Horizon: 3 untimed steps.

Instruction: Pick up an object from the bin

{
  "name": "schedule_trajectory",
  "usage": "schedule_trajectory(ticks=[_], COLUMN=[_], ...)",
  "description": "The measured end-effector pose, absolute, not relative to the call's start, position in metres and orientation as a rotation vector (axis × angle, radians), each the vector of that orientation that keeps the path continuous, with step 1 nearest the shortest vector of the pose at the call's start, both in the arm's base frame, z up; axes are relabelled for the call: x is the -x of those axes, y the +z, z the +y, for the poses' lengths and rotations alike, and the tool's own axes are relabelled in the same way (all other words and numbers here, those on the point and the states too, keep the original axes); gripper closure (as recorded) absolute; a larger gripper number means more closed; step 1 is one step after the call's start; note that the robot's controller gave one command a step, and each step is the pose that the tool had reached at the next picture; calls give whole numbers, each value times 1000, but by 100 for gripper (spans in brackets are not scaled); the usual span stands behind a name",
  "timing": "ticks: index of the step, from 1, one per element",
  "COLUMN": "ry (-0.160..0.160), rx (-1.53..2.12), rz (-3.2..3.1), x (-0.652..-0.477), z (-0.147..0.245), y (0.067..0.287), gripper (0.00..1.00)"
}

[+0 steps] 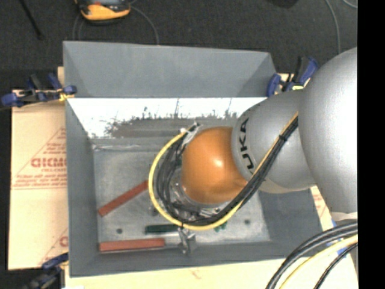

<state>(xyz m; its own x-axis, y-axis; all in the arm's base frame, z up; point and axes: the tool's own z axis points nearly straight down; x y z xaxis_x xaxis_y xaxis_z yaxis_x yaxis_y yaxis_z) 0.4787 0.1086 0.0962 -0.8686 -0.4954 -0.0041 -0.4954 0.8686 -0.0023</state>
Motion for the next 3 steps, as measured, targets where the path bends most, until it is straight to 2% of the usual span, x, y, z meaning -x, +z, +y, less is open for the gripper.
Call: schedule_trajectory(ticks=[1, 2, 3], ry=[-1, -1, -2], rx=[1143, 1143, 1254], rz=[2921, 2921, 2874], x=[-476, -476, -476], z=[92, 92, 67], y=[71, 71, 246], gripper=[100, 100, 100])
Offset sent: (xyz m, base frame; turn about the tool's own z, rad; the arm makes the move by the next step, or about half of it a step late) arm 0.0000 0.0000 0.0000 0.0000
